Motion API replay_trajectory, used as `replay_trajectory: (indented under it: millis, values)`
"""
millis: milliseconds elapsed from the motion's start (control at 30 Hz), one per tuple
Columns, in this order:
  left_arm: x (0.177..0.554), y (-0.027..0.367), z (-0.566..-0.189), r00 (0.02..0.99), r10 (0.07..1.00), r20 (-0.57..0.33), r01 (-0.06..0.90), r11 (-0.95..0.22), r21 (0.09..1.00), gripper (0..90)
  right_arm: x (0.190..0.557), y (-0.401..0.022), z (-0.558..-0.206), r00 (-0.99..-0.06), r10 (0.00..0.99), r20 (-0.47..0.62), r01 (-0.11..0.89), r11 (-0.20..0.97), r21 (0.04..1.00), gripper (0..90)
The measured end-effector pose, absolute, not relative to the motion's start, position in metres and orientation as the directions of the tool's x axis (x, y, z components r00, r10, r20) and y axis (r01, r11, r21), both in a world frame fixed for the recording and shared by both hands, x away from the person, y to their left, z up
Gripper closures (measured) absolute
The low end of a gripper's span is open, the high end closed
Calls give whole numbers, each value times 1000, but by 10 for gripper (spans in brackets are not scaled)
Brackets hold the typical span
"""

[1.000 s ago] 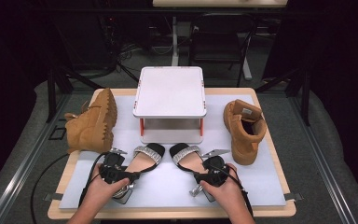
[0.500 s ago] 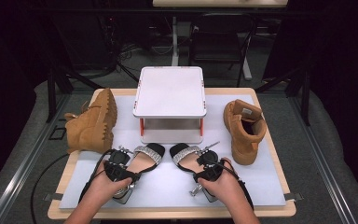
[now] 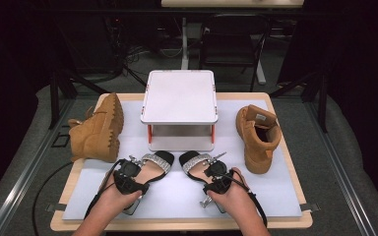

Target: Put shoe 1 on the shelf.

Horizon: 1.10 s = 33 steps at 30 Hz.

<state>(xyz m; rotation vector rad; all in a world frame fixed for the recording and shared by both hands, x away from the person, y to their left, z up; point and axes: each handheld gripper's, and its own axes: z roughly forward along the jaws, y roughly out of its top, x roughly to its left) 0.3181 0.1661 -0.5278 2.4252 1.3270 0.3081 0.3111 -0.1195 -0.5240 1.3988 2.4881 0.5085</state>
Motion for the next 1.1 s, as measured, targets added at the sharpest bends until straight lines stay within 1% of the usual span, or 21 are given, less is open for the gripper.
replay_trajectory:
  millis: [133, 167, 267, 333, 600, 633, 767, 900, 967, 1100]
  values:
    - [318, 163, -529, 536, 843, 47, 765, -508, 397, 386, 311, -120, -524, -513, 857, -46, 772, 485, 410, 390]
    - [318, 162, -529, 534, 843, 58, 763, -510, 397, 389, 311, -120, -524, -508, 861, -29, 776, 472, 418, 391]
    - [318, 166, -530, 527, 849, 26, 768, -489, 413, 391, 310, -121, -524, -508, 860, -43, 776, 478, 412, 394]
    - [319, 170, -530, 520, 854, -7, 775, -468, 425, 394, 310, -122, -524, -504, 863, -29, 778, 468, 418, 395]
    - [318, 171, -531, 502, 864, -15, 781, -447, 436, 406, 309, -120, -524, -484, 874, -41, 784, 455, 423, 408]
    - [318, 171, -531, 501, 865, -18, 783, -444, 436, 406, 308, -119, -526, -467, 883, -35, 787, 434, 439, 410]
    - [318, 171, -530, 488, 872, -20, 791, -433, 432, 416, 309, -120, -524, -468, 883, -35, 790, 436, 430, 415]
    - [318, 172, -530, 478, 878, -25, 795, -420, 437, 419, 306, -121, -525, -451, 892, -20, 788, 409, 459, 418]
    - [317, 173, -530, 468, 883, -40, 800, -404, 444, 420, 305, -121, -525, -450, 892, -37, 785, 415, 460, 418]
    - [315, 175, -530, 470, 881, -49, 799, -401, 448, 421, 302, -122, -527, -428, 903, -35, 783, 390, 485, 419]
